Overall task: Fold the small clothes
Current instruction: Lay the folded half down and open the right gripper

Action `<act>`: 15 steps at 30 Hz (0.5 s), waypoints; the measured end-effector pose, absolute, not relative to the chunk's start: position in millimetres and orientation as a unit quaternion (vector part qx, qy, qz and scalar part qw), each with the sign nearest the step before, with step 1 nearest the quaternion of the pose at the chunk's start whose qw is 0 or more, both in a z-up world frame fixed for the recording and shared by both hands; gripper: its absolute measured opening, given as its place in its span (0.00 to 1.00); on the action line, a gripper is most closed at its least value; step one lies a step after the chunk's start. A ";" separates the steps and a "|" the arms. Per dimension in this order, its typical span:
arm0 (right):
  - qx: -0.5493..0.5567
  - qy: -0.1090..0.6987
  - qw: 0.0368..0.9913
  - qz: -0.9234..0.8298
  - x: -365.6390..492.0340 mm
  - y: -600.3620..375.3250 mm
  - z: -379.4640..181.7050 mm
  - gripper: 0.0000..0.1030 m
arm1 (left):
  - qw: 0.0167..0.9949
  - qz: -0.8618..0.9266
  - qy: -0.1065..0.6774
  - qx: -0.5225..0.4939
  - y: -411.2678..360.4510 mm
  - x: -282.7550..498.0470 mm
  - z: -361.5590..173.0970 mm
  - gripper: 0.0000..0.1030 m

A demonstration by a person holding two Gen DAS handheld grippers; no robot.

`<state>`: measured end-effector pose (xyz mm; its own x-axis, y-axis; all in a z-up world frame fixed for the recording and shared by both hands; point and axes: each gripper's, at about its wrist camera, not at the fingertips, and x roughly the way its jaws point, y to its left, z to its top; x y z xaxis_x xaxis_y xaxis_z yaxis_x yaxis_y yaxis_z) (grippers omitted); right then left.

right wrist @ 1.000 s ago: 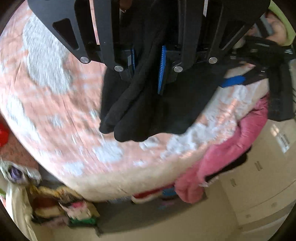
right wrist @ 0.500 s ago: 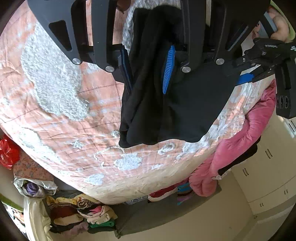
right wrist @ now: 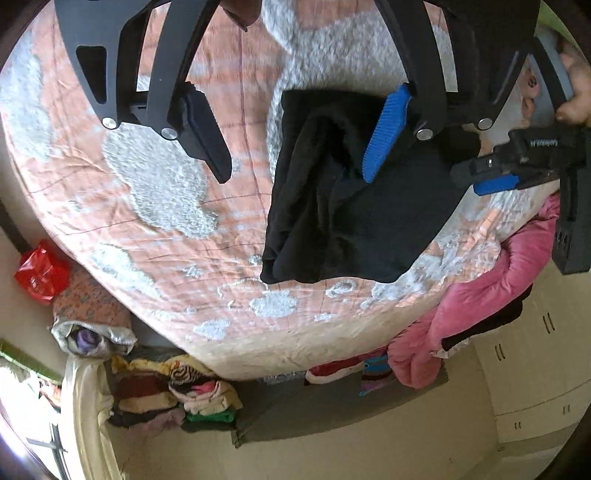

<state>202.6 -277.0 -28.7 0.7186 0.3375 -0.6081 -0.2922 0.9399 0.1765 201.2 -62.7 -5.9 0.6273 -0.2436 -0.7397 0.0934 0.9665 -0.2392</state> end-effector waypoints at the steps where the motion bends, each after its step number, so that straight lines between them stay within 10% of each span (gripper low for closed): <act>1: 0.031 0.331 0.928 0.168 198.2 -276.0 -27.2 0.74 | 0.898 -0.094 0.420 -0.090 -61.3 199.8 -5.1 0.89; 12: 0.082 0.386 0.900 0.186 218.7 -274.8 -40.3 0.73 | 0.890 -0.079 0.430 -0.131 -44.3 199.2 -21.5 0.89; 15: 0.102 0.393 0.889 0.211 223.7 -272.2 -46.9 0.13 | 0.881 -0.088 0.441 -0.147 -44.7 202.2 -28.5 0.81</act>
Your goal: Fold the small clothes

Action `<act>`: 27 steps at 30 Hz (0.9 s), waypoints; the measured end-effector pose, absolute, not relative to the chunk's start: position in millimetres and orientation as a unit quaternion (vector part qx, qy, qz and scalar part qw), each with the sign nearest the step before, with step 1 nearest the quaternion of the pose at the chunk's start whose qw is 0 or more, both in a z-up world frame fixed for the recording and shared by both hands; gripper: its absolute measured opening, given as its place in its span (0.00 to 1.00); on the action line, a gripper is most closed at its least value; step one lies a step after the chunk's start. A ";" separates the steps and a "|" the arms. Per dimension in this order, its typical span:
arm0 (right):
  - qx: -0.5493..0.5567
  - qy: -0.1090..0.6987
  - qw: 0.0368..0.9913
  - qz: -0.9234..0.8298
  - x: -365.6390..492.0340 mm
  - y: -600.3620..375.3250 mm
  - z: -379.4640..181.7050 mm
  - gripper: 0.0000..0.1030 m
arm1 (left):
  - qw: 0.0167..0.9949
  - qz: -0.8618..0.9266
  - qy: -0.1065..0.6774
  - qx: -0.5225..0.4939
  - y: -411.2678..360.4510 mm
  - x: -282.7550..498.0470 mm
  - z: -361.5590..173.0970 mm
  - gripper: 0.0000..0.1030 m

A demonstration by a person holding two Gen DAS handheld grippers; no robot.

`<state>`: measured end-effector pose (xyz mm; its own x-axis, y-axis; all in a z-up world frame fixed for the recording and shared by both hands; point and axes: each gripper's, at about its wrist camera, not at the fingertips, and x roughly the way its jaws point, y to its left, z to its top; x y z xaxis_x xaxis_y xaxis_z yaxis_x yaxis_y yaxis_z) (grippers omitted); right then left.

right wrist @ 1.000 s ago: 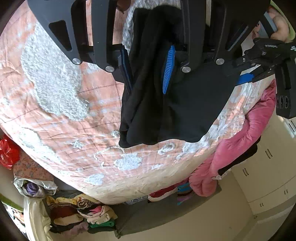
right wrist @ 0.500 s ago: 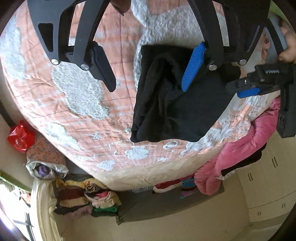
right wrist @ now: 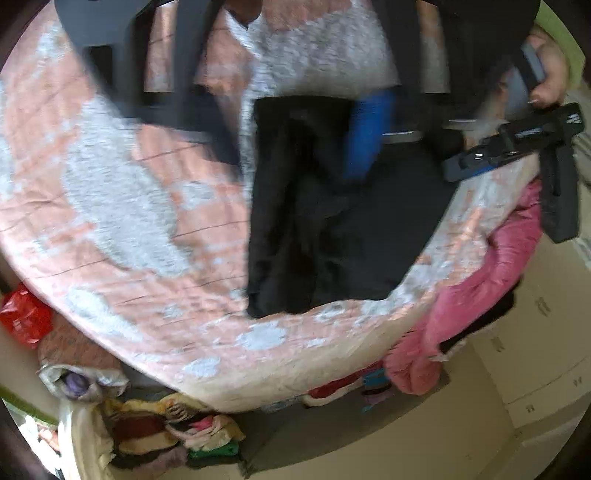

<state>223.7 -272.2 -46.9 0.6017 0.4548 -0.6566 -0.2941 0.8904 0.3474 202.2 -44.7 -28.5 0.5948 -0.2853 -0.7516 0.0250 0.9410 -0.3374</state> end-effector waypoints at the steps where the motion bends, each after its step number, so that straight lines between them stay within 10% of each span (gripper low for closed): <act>1: 0.105 0.389 0.890 0.212 222.7 -271.7 -45.2 0.12 | 0.879 -0.094 0.442 -0.152 -46.1 202.8 -28.2 0.75; 8: 0.107 0.389 0.896 0.185 219.1 -283.1 -50.0 0.11 | 0.874 -0.115 0.452 -0.136 -62.9 203.3 -29.2 0.67; 12: 0.115 0.390 0.898 0.167 211.6 -289.3 -55.1 0.45 | 0.871 -0.115 0.458 -0.135 -63.2 201.6 -35.0 0.70; 27: 0.083 0.325 0.935 0.117 157.6 -295.7 -31.2 0.88 | 0.883 -0.113 0.441 -0.113 -59.8 185.8 -18.0 0.77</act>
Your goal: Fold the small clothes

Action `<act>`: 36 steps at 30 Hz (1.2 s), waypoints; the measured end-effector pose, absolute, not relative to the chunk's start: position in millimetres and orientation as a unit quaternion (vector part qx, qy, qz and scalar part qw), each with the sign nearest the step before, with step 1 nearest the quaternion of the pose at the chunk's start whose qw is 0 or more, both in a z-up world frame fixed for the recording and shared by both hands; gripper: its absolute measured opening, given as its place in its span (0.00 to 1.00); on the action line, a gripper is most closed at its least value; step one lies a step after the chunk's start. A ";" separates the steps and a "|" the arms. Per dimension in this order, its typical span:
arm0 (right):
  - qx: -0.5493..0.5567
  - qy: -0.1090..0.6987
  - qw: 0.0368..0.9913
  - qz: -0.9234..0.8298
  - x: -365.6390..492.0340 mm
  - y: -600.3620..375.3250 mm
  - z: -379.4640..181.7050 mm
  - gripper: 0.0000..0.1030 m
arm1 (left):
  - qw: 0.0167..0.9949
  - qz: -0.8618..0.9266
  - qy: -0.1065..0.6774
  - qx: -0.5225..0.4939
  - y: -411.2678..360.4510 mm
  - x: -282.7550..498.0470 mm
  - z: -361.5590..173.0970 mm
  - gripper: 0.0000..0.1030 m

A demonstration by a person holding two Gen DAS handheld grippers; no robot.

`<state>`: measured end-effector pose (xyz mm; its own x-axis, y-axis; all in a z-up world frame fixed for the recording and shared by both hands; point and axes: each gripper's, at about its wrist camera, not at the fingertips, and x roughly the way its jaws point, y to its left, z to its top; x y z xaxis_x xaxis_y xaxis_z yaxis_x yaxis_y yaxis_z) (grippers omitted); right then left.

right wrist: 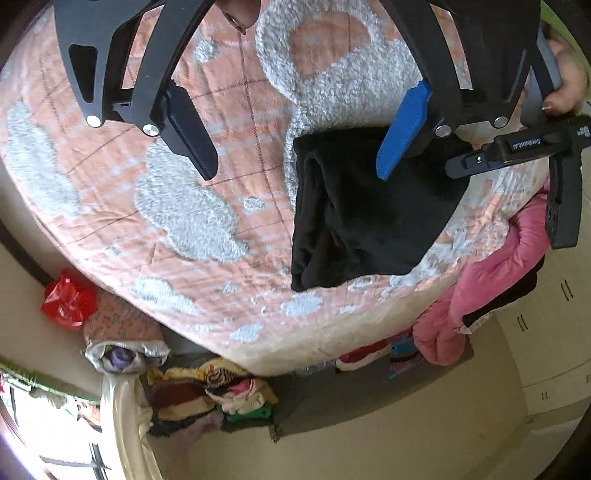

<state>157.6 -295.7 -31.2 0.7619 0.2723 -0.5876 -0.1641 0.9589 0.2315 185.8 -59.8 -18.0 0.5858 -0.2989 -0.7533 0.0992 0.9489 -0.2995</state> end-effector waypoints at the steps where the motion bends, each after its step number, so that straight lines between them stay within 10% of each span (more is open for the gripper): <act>1: 0.080 0.321 0.937 0.113 154.8 -295.4 -29.2 0.91 | 0.884 -0.113 0.439 -0.113 -59.5 184.4 -16.7 0.78; 36: -0.007 0.233 0.967 0.103 84.8 -250.1 21.3 0.96 | 0.924 -0.084 0.361 -0.093 -21.6 111.7 31.7 0.91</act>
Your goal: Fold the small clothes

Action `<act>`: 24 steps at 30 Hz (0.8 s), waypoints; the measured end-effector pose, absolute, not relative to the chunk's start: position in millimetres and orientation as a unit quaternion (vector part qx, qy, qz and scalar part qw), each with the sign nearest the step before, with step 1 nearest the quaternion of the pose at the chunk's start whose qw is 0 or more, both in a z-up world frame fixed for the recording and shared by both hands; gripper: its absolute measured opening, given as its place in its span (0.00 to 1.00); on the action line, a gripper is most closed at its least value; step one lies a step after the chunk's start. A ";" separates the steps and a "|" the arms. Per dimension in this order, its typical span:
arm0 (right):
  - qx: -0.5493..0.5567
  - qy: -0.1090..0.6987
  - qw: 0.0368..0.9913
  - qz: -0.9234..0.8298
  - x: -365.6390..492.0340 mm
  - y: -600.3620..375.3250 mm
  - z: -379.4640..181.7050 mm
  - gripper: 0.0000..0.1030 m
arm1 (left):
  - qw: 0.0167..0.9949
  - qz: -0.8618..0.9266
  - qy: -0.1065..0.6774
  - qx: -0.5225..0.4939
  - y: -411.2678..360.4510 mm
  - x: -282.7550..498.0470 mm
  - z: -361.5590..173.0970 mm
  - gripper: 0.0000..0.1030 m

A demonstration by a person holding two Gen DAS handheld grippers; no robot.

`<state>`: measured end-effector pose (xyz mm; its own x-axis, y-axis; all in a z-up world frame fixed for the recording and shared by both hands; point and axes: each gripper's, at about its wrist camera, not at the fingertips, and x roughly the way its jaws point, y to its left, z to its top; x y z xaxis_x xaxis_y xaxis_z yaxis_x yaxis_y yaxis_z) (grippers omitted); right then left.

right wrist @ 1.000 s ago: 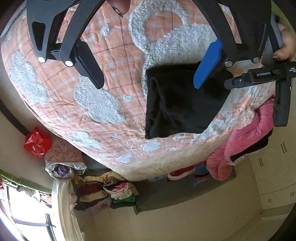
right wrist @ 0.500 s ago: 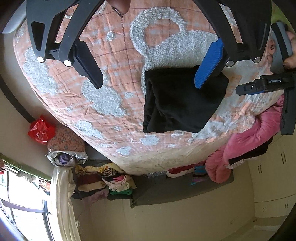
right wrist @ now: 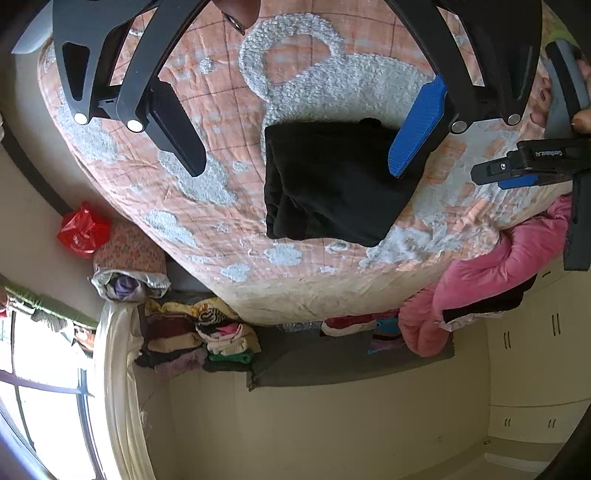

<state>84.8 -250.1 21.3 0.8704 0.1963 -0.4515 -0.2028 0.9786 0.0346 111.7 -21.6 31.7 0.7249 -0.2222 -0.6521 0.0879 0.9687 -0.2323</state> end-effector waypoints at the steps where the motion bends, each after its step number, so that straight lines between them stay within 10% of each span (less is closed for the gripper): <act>1: -0.012 0.229 0.968 0.102 82.5 -247.9 21.8 0.96 | 0.926 -0.084 0.357 -0.092 -20.2 108.4 33.4 0.91; 24: -0.026 0.192 0.976 0.096 27.5 -224.6 22.3 0.96 | 0.945 -0.098 0.307 -0.064 -11.1 49.9 46.2 0.91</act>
